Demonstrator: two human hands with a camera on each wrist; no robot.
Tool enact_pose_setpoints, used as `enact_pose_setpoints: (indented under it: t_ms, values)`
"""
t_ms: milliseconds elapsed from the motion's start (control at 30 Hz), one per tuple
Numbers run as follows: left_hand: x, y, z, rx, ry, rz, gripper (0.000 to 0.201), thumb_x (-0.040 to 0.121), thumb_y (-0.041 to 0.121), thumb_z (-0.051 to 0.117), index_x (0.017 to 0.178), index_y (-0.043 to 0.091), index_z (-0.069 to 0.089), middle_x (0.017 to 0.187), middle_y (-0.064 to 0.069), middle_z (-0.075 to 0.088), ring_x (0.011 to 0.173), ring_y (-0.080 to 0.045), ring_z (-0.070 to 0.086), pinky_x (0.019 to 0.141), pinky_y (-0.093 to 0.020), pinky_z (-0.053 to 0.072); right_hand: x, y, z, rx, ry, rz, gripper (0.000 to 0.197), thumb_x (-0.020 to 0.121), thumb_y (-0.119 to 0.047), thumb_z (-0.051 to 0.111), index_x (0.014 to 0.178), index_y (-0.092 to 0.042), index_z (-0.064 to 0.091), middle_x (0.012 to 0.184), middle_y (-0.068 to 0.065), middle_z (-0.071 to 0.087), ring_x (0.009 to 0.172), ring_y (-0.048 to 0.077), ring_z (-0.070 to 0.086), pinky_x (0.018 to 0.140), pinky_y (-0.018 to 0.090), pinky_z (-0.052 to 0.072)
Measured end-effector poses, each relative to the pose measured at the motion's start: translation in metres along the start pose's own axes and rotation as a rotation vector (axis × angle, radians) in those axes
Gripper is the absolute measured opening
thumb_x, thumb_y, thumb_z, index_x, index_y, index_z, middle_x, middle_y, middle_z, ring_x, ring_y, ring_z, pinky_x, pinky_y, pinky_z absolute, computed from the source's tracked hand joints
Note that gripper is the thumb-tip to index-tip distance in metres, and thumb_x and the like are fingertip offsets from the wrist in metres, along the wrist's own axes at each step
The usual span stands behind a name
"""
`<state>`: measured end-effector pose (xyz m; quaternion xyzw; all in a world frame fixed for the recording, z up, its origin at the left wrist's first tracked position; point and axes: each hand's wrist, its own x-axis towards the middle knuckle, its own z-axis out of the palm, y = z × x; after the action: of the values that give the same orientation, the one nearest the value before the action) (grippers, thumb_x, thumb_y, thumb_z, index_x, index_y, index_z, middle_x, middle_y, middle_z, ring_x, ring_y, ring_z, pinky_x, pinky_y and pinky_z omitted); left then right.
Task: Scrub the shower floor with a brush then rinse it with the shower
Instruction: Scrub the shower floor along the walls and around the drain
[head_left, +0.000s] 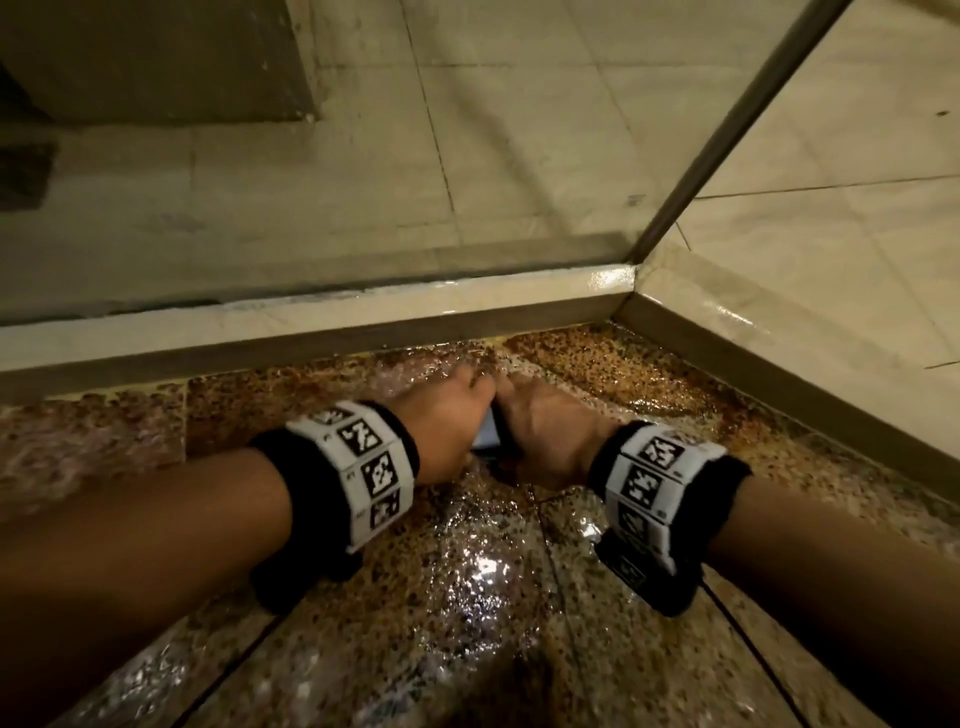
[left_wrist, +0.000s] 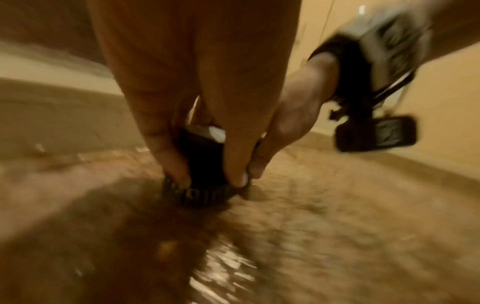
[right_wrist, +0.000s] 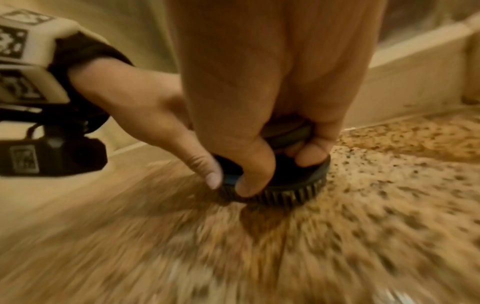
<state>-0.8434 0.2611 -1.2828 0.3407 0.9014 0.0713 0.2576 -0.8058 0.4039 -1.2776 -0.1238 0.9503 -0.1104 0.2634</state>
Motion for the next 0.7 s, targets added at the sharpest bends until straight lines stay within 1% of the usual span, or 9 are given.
enact_pose_setpoints:
  t_ms: [33,100,200,333,433,500,567,633,700]
  values:
    - [-0.002,0.0,0.003,-0.041,0.004,-0.004,0.066,0.078,0.028,0.074,0.131,0.019,0.035,0.126,-0.005,0.044,0.109,-0.023,0.052,0.092,-0.034,0.046,0.0,0.001,0.0,-0.02,0.005,-0.009,0.069,0.085,-0.033,0.07,0.137,-0.009,0.032,0.125,0.007,0.047,0.108,0.021,0.047,0.094,0.029,0.041]
    - [0.007,-0.003,-0.005,-0.024,0.056,-0.045,0.062,0.082,0.025,0.069,0.132,0.018,0.034,0.125,-0.01,0.048,0.11,-0.028,0.053,0.091,-0.036,0.045,0.013,0.001,-0.009,-0.086,0.076,0.007,0.066,0.086,-0.033,0.068,0.137,-0.008,0.034,0.127,0.008,0.045,0.113,0.023,0.043,0.1,0.032,0.035]
    - [0.025,-0.008,-0.024,0.036,0.151,-0.125,0.055,0.085,0.02,0.065,0.13,0.011,0.035,0.122,-0.016,0.05,0.109,-0.035,0.055,0.086,-0.039,0.043,0.038,-0.003,-0.02,-0.2,0.184,0.077,0.061,0.087,-0.037,0.063,0.135,-0.008,0.039,0.126,0.009,0.045,0.111,0.025,0.041,0.098,0.034,0.031]
    - [0.023,-0.009,-0.021,0.032,0.162,-0.122,0.052,0.085,0.02,0.064,0.128,0.011,0.036,0.12,-0.016,0.05,0.106,-0.035,0.056,0.083,-0.039,0.044,0.031,0.0,-0.015,-0.072,0.228,0.156,0.052,0.089,-0.028,0.062,0.131,-0.009,0.039,0.125,0.009,0.043,0.11,0.026,0.041,0.098,0.032,0.034]
    - [0.017,-0.014,-0.023,0.017,0.178,-0.132,0.052,0.088,0.029,0.063,0.128,0.009,0.037,0.121,-0.018,0.05,0.106,-0.035,0.056,0.083,-0.039,0.044,0.033,-0.004,-0.015,0.021,0.261,0.205,0.06,0.085,-0.025,0.068,0.133,-0.005,0.037,0.128,0.012,0.04,0.115,0.028,0.042,0.102,0.035,0.037]
    - [0.009,-0.021,-0.026,0.053,0.18,-0.156,0.053,0.089,0.034,0.06,0.128,0.006,0.038,0.121,-0.02,0.051,0.107,-0.036,0.056,0.083,-0.038,0.044,0.04,-0.021,-0.016,0.039,0.257,0.254,0.064,0.085,-0.021,0.07,0.134,0.0,0.034,0.13,0.015,0.038,0.12,0.03,0.041,0.104,0.036,0.037]
    - [-0.006,-0.037,-0.025,0.06,0.161,-0.189,0.052,0.091,0.036,0.056,0.128,0.004,0.038,0.121,-0.021,0.051,0.107,-0.036,0.056,0.083,-0.037,0.044,0.05,-0.045,-0.012,0.024,0.252,0.262,0.061,0.088,-0.018,0.065,0.134,0.003,0.031,0.131,0.017,0.038,0.121,0.031,0.041,0.105,0.035,0.037]
    - [-0.025,-0.057,-0.024,0.02,0.139,-0.25,0.051,0.091,0.037,0.056,0.127,0.004,0.039,0.122,-0.02,0.053,0.107,-0.034,0.056,0.084,-0.036,0.044,0.059,-0.07,-0.006,0.084,0.276,0.244,0.061,0.087,-0.019,0.065,0.134,0.001,0.031,0.13,0.017,0.041,0.12,0.032,0.043,0.101,0.033,0.037]
    - [-0.048,-0.081,-0.023,-0.031,0.107,-0.338,0.049,0.092,0.035,0.057,0.126,0.004,0.041,0.123,-0.018,0.053,0.108,-0.032,0.055,0.086,-0.036,0.043,0.072,-0.097,0.001,0.118,0.274,0.179,0.059,0.088,-0.02,0.064,0.134,-0.001,0.033,0.13,0.016,0.042,0.119,0.033,0.045,0.098,0.033,0.036]
